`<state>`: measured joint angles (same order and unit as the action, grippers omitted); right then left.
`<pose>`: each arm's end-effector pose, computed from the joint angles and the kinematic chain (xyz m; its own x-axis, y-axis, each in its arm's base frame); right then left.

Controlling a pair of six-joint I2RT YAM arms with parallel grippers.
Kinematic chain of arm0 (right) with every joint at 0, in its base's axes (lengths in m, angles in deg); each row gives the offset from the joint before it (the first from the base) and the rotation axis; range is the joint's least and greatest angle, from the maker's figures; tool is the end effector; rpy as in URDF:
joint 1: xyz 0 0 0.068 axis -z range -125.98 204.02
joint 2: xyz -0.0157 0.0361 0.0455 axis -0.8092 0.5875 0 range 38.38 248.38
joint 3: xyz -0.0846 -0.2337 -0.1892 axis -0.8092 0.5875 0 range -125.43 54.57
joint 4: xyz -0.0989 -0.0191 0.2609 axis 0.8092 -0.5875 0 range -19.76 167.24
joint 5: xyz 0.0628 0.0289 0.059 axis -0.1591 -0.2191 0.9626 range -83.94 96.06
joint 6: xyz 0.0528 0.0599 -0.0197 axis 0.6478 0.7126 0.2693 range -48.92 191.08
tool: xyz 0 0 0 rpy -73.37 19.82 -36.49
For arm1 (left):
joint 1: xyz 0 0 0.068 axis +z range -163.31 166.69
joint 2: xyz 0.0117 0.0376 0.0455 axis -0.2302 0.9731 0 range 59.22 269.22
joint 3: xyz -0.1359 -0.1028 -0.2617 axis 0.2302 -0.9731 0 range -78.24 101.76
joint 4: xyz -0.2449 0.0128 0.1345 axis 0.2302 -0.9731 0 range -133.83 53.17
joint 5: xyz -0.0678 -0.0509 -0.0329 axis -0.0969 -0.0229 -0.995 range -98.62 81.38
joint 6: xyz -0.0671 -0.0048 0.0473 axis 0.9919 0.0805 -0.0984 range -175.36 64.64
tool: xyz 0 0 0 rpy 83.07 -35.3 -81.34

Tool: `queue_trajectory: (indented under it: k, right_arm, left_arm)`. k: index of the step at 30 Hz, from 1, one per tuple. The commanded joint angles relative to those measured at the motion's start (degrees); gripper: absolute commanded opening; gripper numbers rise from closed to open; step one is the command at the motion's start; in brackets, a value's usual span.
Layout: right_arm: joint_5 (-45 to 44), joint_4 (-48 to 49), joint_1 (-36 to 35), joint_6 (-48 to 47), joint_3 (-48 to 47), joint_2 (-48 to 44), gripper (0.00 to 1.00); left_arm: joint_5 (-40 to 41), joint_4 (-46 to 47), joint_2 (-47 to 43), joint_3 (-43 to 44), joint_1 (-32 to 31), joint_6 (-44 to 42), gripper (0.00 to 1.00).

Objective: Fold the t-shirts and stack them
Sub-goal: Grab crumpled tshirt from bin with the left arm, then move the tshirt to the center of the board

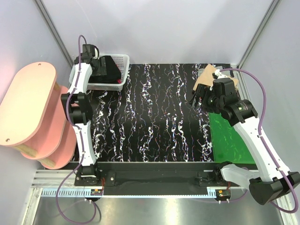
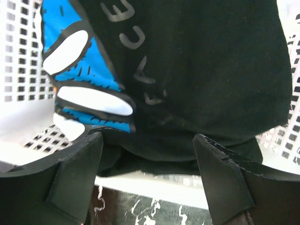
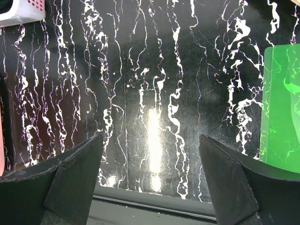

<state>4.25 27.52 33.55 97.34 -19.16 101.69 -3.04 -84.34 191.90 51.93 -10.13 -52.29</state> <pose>0.2302 0.0836 0.4003 -0.6767 0.2193 -0.7029 -0.0305 0.9454 0.3244 0.5854 0.0396 0.2745 -0.7578 -0.0955 -0.6455 -0.1585 0.9865 0.0401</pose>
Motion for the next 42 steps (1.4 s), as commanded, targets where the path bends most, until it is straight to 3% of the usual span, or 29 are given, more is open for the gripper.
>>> queue_trajectory:
  k: [1,4,5,7,14,21,29,35,40,42]
  right_arm:
    - [1.6,0.1,-0.2,0.6,0.0,-0.9,0.90]
    - [1.7,0.1,-0.2,0.5,0.1,-0.7,0.90]
    - [1.6,0.1,-0.2,0.5,0.2,-0.6,0.89]
    - [1.6,0.1,-0.2,0.5,0.2,0.0,0.89]
    - [1.7,0.6,-0.1,-0.2,0.3,0.3,0.87]
    - [2.9,1.1,-0.2,-0.5,1.2,-0.8,0.84]
    - [2.6,1.3,-0.2,-1.1,3.0,-2.6,0.83]
    - [2.1,1.5,-0.2,-1.9,4.4,-3.4,0.83]
    - [0.7,2.0,-0.3,-2.1,6.1,-4.4,0.83]
    - [0.7,2.1,-0.2,-1.9,6.5,-4.8,0.82]
  left_arm:
    - [-2.9,4.2,1.6,2.5,0.9,-0.5,0.80]
    - [-2.5,4.4,1.6,2.5,0.9,-0.6,0.47]
    - [-2.5,4.4,1.6,2.5,0.9,-0.6,0.22]
    - [-2.4,4.4,1.5,2.2,1.0,-1.0,0.01]
    - [-2.9,4.4,-3.6,-0.5,1.0,-1.7,0.00]
    - [-4.5,4.6,-17.6,-5.0,-1.4,-2.6,0.00]
    - [-7.3,4.6,-26.9,-10.8,-2.3,-2.6,0.00]
    - [-7.2,3.7,-37.3,-12.9,-13.4,-9.6,0.00]
    - [-6.2,1.6,-45.7,-16.3,-29.6,-18.4,0.00]
    - [-5.8,-2.9,-45.9,-12.9,-34.6,-19.1,0.00]
